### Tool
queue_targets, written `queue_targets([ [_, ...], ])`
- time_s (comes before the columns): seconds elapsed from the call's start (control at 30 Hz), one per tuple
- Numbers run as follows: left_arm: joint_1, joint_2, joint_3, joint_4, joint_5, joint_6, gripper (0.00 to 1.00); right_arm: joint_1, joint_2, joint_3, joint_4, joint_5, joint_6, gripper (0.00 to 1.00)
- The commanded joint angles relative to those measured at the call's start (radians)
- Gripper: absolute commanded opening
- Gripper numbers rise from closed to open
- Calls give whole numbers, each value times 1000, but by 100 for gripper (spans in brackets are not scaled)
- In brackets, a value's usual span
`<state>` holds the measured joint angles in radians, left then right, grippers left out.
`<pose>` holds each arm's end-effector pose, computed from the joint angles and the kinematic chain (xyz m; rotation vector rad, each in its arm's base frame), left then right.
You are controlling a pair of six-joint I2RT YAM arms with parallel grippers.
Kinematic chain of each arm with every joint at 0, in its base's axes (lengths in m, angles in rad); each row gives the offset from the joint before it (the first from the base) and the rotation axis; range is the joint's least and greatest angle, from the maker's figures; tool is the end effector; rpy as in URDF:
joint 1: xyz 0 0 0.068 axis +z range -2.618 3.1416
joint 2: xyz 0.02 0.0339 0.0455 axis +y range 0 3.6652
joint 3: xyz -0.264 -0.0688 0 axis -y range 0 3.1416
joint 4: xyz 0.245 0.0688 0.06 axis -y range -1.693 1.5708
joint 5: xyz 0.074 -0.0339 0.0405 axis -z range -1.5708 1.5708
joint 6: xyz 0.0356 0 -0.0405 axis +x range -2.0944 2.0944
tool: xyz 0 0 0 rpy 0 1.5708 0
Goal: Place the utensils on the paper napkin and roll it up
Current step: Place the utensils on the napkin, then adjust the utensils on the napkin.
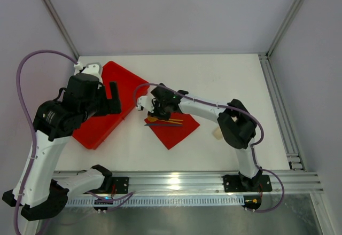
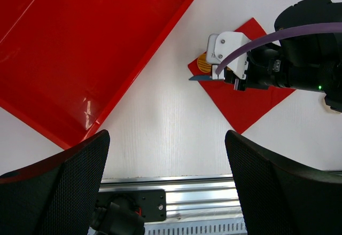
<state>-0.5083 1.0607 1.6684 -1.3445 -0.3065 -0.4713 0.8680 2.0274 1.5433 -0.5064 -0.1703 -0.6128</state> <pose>0.1257 -0.0577 0.4605 -0.1131 2.2685 -0.1634 0.2804 0.3404 0.1983 -1.7819 1.8528 0.3152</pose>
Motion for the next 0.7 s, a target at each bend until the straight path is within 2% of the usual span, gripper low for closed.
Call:
queue_targets([
  [0.0,5,-15,22,-41,-13,-1,90,-4,25,52,3,-28,15,29],
  [0.67,5,-15,24,-47,-14,0,90,-11,82,81,0,-46,30,28],
])
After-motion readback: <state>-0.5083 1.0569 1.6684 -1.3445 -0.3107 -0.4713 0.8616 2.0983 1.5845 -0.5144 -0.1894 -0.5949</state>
